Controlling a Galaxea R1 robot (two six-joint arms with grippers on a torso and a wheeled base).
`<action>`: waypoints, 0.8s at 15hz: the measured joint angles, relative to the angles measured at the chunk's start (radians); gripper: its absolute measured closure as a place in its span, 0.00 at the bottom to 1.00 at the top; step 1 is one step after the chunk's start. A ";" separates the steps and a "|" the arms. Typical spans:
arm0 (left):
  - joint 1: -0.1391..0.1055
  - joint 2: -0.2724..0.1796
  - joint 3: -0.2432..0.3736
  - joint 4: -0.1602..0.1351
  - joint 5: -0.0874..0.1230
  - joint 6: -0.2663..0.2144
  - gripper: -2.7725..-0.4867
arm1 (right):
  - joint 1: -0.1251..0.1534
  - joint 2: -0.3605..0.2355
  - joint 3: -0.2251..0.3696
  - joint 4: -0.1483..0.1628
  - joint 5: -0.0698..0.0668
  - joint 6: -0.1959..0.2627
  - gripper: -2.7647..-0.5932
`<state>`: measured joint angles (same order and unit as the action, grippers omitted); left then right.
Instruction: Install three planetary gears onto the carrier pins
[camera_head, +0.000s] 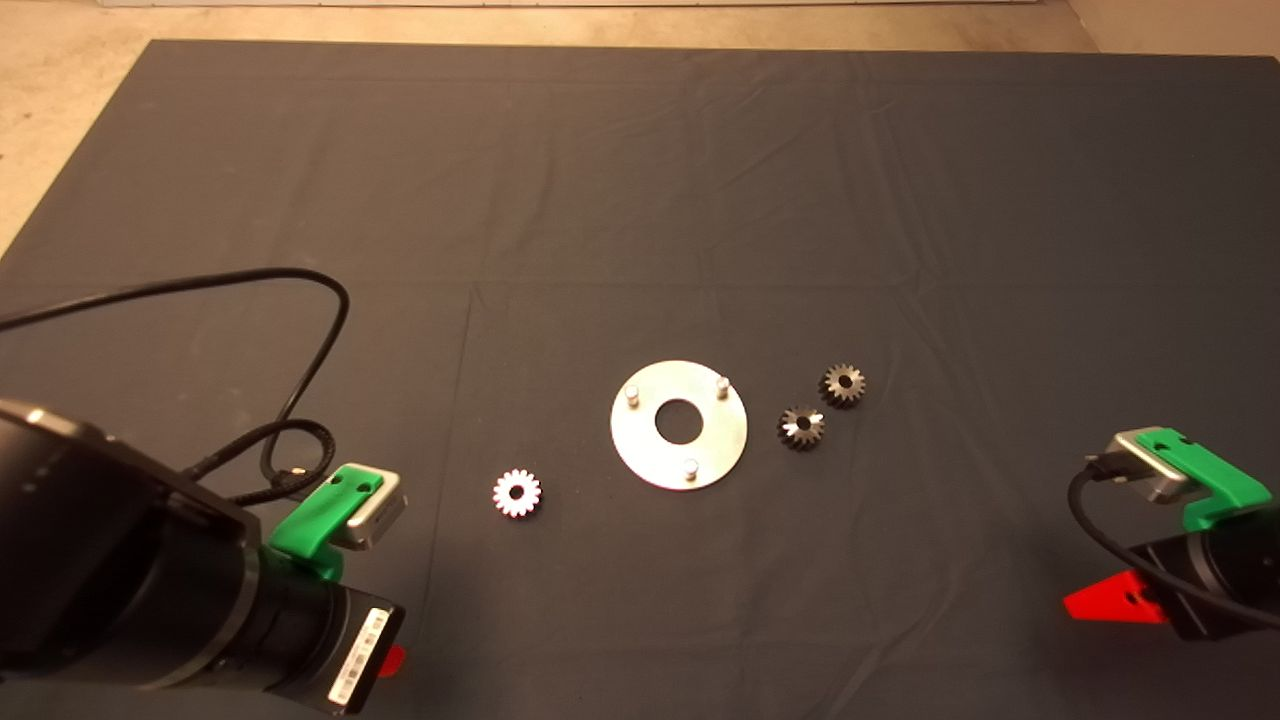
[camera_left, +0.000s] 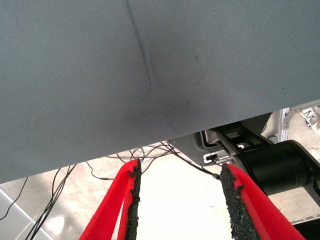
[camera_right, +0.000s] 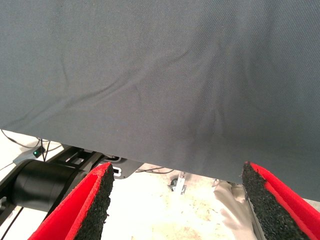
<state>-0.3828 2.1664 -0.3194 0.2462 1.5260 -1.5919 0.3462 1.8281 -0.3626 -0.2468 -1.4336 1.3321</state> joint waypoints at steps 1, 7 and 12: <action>0.000 0.000 0.000 0.000 0.000 0.000 0.76 | 0.000 0.000 0.000 0.000 0.000 0.000 0.40; 0.000 0.001 0.000 0.000 0.000 0.000 0.76 | 0.000 0.037 -0.001 -0.016 0.052 -0.001 0.40; 0.000 0.017 0.000 0.000 0.000 0.000 0.76 | 0.000 0.246 -0.058 -0.036 0.075 0.000 0.32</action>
<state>-0.3828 2.1836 -0.3194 0.2462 1.5264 -1.5919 0.3462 2.0742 -0.4208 -0.2828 -1.3589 1.3321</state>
